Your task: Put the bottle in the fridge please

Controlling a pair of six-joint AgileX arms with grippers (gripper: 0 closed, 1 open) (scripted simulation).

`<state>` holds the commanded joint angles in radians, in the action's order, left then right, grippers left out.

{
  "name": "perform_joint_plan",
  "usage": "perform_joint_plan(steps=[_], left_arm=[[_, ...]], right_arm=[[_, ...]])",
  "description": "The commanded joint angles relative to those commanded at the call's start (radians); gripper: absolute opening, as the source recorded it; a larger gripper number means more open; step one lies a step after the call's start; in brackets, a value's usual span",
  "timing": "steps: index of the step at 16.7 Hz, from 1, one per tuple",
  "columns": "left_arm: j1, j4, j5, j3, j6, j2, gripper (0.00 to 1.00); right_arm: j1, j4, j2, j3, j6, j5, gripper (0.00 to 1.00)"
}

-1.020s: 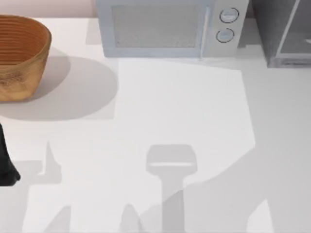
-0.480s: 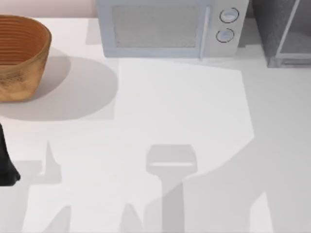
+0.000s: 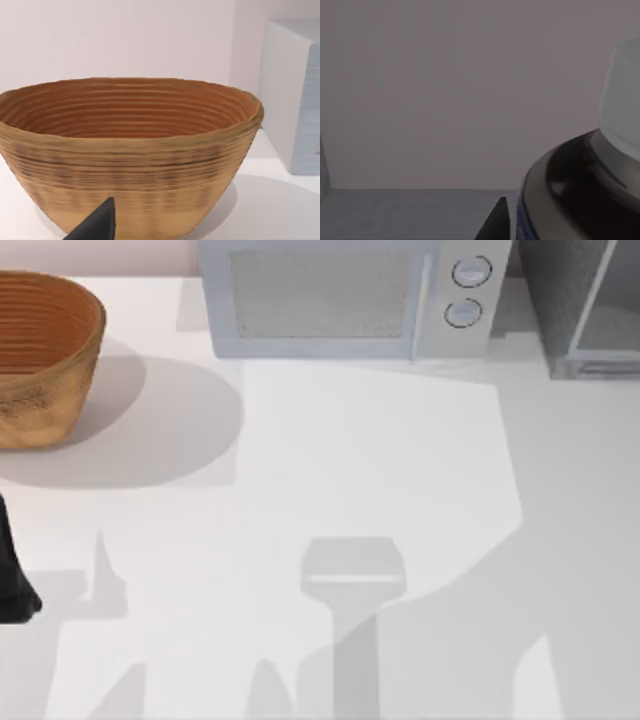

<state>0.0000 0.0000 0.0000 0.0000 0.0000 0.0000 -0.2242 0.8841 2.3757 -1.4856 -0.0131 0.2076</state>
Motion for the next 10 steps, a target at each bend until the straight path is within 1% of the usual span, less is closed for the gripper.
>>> perform_joint_plan(steps=[4, 5, 10], left_arm=[[0.0, 0.0, 0.0, 0.0, 0.0, 0.0, 1.0], [0.0, 0.0, 0.0, 0.0, 0.0, 0.0, 1.0], [0.0, 0.0, 0.0, 0.0, 0.0, 0.0, 1.0]], right_arm=[[0.0, 0.0, 0.0, 0.0, 0.0, 0.0, 0.98], [0.0, 0.0, 0.0, 0.0, 0.0, 0.0, 1.0], [0.0, 0.0, 0.0, 0.0, 0.0, 0.0, 1.0]])
